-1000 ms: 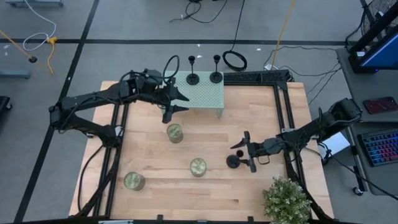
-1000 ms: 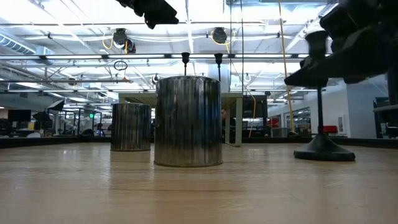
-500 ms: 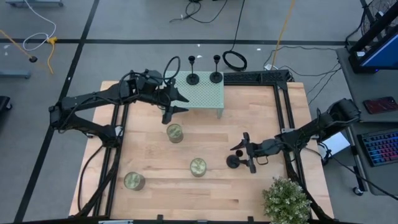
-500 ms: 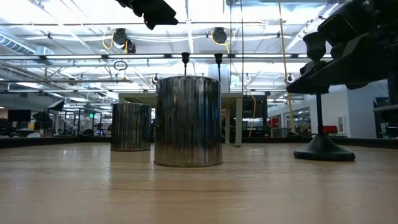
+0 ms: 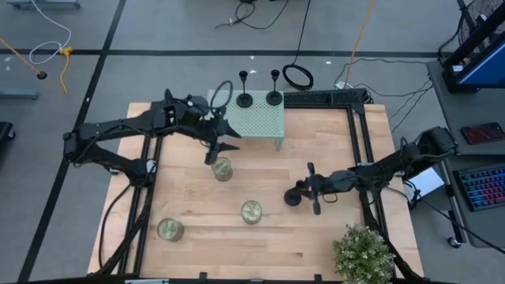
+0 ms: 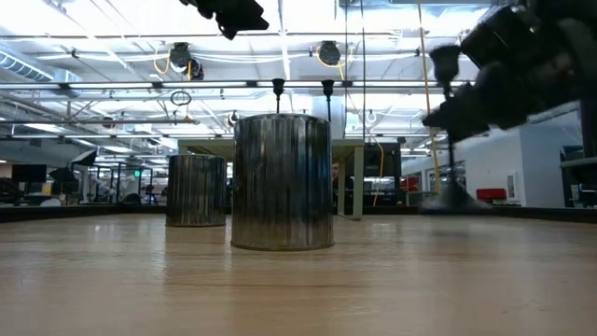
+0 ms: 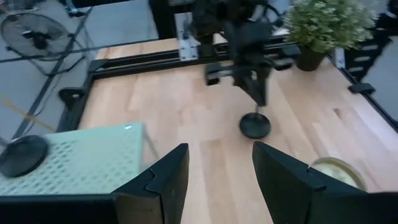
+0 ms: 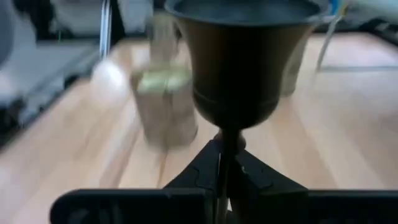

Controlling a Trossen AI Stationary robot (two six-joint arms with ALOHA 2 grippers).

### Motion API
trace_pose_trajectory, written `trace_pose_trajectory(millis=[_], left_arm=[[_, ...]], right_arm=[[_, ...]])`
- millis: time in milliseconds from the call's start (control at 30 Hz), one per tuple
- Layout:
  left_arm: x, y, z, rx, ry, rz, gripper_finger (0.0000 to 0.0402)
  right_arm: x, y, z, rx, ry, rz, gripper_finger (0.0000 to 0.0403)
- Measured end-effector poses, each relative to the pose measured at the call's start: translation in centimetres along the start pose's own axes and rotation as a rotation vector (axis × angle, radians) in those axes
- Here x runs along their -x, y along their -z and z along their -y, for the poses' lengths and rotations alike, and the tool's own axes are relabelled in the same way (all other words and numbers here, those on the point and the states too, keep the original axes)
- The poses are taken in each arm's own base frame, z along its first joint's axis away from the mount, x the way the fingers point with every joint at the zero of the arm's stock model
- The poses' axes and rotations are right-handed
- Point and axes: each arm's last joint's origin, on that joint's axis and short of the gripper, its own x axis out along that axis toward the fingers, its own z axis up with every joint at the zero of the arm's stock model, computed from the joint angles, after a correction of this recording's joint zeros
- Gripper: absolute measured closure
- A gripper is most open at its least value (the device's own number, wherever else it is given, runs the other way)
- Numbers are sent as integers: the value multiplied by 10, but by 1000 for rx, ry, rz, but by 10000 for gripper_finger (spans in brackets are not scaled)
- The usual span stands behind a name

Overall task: Pick & Place candle stick holders
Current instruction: Put the black candlestick holder on the shelf

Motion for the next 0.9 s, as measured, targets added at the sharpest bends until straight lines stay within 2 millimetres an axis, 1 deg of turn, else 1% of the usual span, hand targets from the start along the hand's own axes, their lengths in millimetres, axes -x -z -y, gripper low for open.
trace_pose_trajectory(millis=[100, 200, 300, 467, 533, 700, 800, 900], left_arm=[[-10, 3, 9, -2, 41, -23, 220], [-24, 8, 20, -17, 78, -18, 220], [-42, 15, 30, -10, 112, -4, 220], [-74, 27, 49, -10, 168, 32, 220], [-87, 34, 57, -13, 194, 6, 220], [-111, 40, 71, -28, 230, 6, 220], [-125, 41, 75, 0, 193, 36, 220], [-137, 39, 78, 40, 140, 99, 220]], right_arm=[[0, -10, 4, -26, 13, 88, 395], [-4, -21, 7, -39, 28, 135, 396], [-12, -40, 6, -47, 40, 166, 398], [-25, -75, 7, -43, 71, 167, 398], [-28, -87, 7, -32, 80, 176, 398], [-31, -112, 5, -52, 72, 241, 398], [-31, -117, 5, -56, 70, 254, 398], [-31, -116, 5, -55, 72, 243, 398]])
